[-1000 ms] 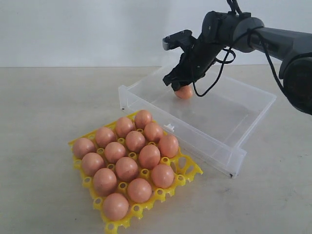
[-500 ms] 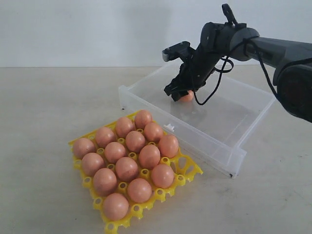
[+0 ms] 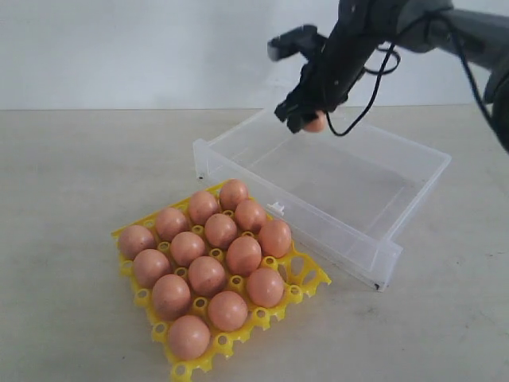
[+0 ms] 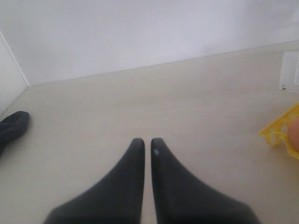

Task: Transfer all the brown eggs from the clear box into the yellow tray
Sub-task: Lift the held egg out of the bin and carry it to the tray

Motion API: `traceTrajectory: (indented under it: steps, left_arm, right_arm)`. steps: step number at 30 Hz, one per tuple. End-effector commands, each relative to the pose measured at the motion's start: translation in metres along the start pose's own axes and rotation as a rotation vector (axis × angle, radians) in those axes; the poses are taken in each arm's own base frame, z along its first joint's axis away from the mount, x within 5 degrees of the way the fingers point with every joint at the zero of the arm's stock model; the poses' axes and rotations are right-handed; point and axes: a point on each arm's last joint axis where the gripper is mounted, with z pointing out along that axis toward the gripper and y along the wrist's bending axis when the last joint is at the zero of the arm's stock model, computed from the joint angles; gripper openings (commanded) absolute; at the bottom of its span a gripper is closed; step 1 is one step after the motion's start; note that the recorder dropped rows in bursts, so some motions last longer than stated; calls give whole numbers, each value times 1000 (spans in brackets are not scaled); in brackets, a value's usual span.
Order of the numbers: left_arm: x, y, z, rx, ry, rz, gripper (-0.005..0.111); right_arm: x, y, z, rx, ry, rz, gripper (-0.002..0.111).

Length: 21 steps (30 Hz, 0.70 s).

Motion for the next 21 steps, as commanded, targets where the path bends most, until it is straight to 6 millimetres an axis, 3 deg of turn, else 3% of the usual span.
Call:
traceTrajectory:
  steps: [1,5,9,12,15,21]
  left_arm:
    - [1,0,0,-2,1,-3,4]
    - [1,0,0,-2,1,-3,4]
    - [1,0,0,-2,1,-3,4]
    - [1,0,0,-2,1,-3,4]
    - [1,0,0,-2,1,-3,4]
    - [1,0,0,-2,1,-3,4]
  right_arm:
    - [-20,2,-71,43,-111,24,0]
    - [-23,9,-111,25,-139,183,0]
    - [-26,17,-133,-8,-271,230,0]
    - [-13,21,-140,17,-352,267,0]
    - [16,28,-149,97,-469,287,0]
    - [119,53,-163,365,-913,433,0]
